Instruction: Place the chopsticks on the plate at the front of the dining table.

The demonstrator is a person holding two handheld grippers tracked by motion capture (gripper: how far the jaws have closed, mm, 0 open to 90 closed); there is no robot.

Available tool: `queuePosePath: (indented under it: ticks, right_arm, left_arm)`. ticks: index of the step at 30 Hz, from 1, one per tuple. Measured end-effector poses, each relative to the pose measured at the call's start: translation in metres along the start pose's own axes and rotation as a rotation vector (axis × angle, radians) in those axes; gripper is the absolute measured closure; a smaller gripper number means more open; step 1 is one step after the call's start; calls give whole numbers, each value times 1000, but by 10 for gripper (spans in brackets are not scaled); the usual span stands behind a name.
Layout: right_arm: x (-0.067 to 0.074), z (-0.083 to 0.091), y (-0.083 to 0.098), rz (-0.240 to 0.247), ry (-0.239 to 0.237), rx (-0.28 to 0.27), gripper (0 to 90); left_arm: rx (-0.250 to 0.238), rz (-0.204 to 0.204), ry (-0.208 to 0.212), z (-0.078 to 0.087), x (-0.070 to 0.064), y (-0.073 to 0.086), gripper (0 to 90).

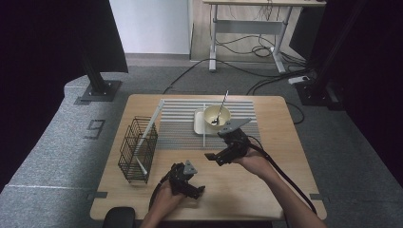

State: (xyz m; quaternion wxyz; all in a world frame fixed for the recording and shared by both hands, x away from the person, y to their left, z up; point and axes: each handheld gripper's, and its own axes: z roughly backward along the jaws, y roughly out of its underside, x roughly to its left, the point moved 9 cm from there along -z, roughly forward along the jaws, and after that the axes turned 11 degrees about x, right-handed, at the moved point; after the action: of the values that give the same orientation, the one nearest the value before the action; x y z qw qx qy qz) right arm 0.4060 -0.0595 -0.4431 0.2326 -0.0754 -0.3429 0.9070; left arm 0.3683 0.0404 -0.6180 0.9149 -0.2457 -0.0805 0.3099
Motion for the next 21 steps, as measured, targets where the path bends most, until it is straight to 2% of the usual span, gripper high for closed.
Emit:
queuePosePath:
  ticks: [4,10,21]
  right_arm:
    - [6,-1,-11,13,-15,-2,32]
    - [25,-6,-34,61,-53,0,33]
    - [54,-22,-63,128,-100,19,38]
  left_arm:
    - [0,0,0,0,0,0,0]
    - [1,-1,0,0,0,0,0]
    - [2,-4,-2,0,0,0,0]
